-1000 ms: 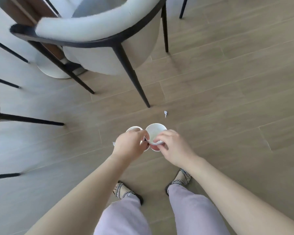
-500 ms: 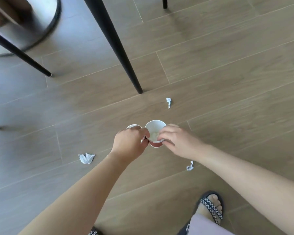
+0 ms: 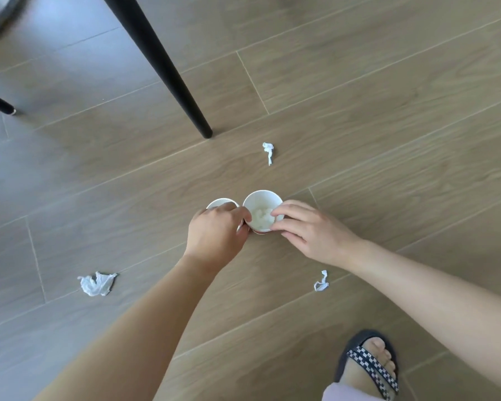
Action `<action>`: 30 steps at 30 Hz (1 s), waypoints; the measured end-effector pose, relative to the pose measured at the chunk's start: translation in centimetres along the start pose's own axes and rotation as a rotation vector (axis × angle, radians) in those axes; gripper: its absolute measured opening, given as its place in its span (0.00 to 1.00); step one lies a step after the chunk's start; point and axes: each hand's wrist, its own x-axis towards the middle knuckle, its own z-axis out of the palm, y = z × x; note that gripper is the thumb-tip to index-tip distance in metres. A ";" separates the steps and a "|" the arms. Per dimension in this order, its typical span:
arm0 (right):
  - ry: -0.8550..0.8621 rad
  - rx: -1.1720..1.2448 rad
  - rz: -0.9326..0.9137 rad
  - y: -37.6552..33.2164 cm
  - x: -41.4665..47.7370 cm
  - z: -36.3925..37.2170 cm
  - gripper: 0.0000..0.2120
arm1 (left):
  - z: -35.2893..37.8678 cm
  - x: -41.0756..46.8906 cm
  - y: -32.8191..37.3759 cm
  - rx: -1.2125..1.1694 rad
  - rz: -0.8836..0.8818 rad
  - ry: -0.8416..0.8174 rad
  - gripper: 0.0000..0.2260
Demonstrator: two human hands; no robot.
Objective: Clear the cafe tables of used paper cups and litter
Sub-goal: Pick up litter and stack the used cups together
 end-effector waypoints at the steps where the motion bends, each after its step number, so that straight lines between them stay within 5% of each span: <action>1: 0.024 -0.004 0.015 0.3 -0.4 0.0 0.09 | 0.3 0.0 0.1 0.006 0.017 0.018 0.03; 6: 0.056 -0.025 0.124 1.5 -3.3 0.9 0.11 | 1.4 -0.2 0.3 0.019 0.064 0.050 0.03; 14: -0.394 -0.115 0.112 1.7 -7.9 3.2 0.11 | 1.4 -0.4 0.1 0.034 0.067 0.043 0.09; 22: -0.616 -0.151 0.188 2.8 -8.7 2.7 0.12 | 1.4 -0.6 -0.3 0.012 0.024 -0.031 0.08; 26: -0.639 -0.122 0.188 2.4 -8.3 3.0 0.03 | 1.2 -0.9 -0.6 0.014 -0.024 -0.026 0.08; 30: -0.584 -0.080 0.233 2.7 -7.1 3.2 0.06 | 0.9 -1.2 -1.1 0.020 -0.052 -0.018 0.07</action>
